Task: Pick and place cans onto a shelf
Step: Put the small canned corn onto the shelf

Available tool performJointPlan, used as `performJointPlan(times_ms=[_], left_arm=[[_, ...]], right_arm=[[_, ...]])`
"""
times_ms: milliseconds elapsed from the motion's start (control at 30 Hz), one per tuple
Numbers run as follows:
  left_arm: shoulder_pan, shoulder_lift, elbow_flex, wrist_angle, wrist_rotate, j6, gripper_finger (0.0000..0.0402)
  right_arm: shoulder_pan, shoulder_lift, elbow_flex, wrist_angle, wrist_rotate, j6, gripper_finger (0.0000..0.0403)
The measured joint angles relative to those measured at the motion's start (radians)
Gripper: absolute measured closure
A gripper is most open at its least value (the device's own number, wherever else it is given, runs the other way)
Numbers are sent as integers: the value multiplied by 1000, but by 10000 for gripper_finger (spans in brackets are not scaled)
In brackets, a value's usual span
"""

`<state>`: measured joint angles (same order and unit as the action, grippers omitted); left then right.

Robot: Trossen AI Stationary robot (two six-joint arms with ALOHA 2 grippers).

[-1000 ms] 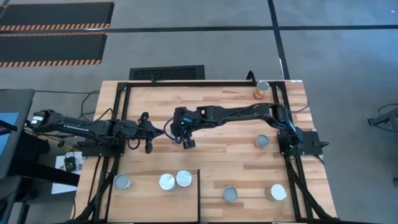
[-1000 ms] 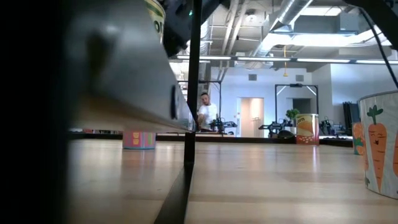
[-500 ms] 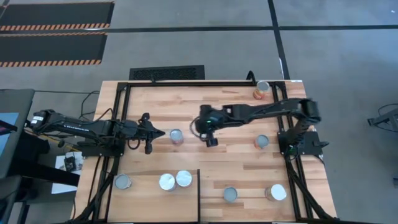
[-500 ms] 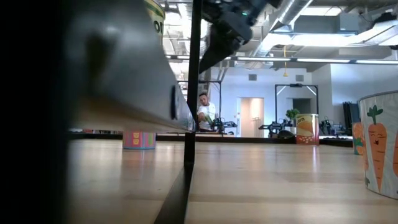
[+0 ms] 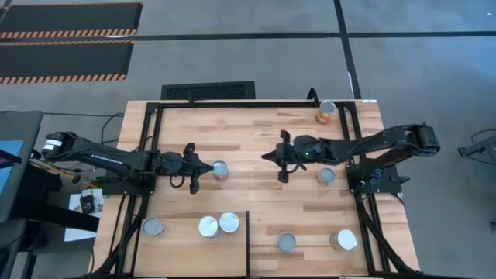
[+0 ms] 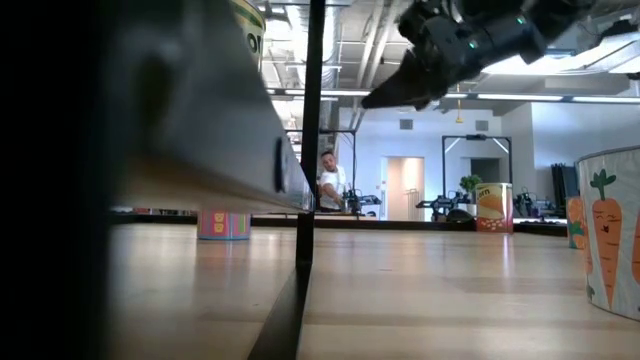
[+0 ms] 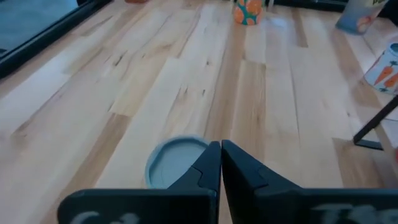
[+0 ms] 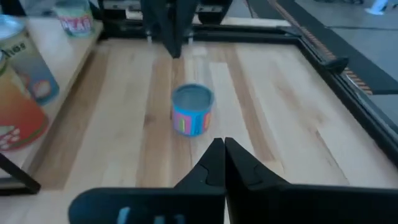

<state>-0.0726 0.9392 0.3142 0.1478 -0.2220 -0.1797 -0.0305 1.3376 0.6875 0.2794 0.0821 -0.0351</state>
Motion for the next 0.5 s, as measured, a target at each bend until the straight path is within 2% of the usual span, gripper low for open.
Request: performJointPlan(times_ms=[200,367,500], left_arm=[[0,120,81,-13,18,70,355],[0,226,148,-120,15,116,317],[0,305,195,-184,8,140,301]], right_arm=[[35,-9,-74,76,47,28,391],[64,-9,-76,74,59,28,391],[86,-9,-76,76,59,19,391]])
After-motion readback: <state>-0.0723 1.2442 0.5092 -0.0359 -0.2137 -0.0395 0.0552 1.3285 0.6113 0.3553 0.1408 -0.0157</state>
